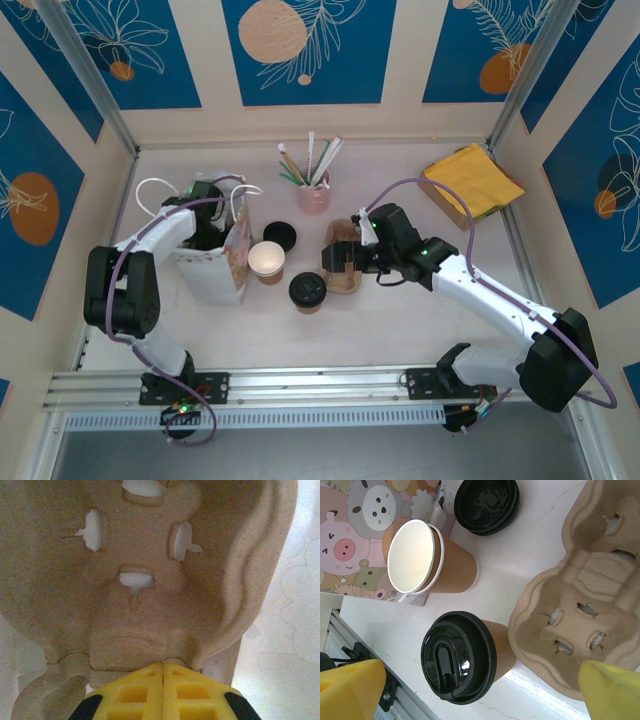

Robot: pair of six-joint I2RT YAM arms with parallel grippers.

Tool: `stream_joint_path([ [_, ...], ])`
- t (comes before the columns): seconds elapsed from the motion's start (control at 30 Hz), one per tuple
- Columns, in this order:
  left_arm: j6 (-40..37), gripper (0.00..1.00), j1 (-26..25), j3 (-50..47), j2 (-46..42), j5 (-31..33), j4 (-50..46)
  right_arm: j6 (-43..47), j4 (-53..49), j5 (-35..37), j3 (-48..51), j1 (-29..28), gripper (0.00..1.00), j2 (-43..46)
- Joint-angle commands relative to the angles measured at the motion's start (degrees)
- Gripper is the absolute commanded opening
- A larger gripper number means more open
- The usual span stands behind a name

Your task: Pack the takeout coffee

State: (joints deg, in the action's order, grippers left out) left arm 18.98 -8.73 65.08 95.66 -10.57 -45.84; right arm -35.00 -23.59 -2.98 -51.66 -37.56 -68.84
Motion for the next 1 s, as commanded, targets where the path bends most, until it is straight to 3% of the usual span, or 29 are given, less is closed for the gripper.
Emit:
stream_joint_path([
  [0.0, -1.2, 0.0, 0.7, -1.4, 2.8, 2.3, 0.1, -0.2, -0.5, 0.5, -1.8, -0.7, 0.99, -0.4],
  [0.97, -1.2, 0.0, 0.7, -1.4, 3.0, 2.6, -0.1, -0.2, -0.7, 1.1, -1.7, -1.2, 0.99, -0.3],
])
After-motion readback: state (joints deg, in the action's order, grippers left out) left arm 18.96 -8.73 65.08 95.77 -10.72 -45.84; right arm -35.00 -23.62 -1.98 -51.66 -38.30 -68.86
